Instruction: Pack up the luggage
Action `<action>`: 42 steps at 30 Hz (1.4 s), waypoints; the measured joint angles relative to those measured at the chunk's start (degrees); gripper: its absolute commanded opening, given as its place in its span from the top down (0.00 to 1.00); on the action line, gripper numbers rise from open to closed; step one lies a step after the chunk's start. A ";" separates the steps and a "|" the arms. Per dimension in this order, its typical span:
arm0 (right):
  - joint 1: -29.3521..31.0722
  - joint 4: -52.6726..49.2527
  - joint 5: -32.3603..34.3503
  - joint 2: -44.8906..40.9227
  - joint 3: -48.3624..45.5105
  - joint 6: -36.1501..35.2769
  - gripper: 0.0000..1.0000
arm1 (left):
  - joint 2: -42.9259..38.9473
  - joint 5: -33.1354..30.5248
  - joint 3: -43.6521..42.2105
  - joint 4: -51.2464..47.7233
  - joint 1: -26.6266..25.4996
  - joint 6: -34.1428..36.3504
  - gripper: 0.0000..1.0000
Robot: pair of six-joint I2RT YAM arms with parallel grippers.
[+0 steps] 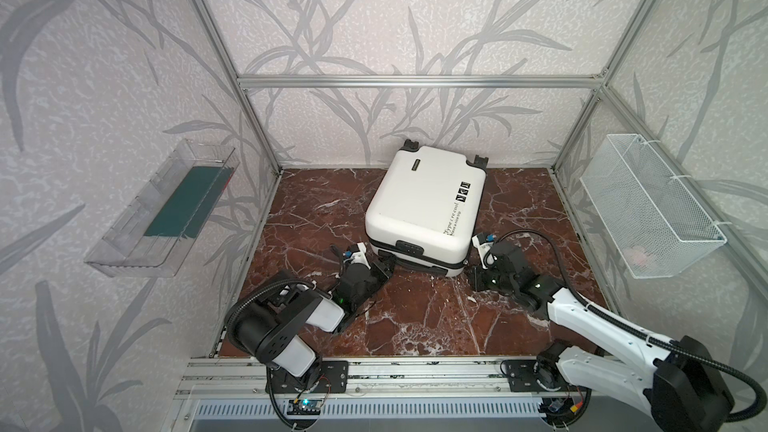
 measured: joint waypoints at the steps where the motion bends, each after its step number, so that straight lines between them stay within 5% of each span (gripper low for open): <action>1: -1.25 0.00 -0.07 -0.02 0.00 -0.02 1.00 | 0.13 -0.72 1.09 -1.44 -1.01 0.15 0.97; 13: -12.94 2.56 -2.82 3.85 0.37 -1.95 1.00 | 12.00 -2.45 6.88 7.85 -5.75 -0.11 0.63; 24: -16.35 4.31 -4.55 8.46 2.23 -3.13 1.00 | 4.98 -2.51 -0.02 8.96 -6.64 5.68 0.40; 30: -17.53 3.85 -5.46 9.77 3.45 -4.20 1.00 | -9.66 -2.91 0.26 -4.20 -4.31 10.05 0.30; 37: -19.52 4.31 -7.87 11.54 4.35 -4.70 1.00 | -32.83 -5.40 7.87 -33.51 3.89 18.12 0.17; 42: -20.92 4.48 -8.96 13.79 6.03 -5.29 1.00 | -36.17 -3.43 15.10 -46.14 13.33 21.46 0.14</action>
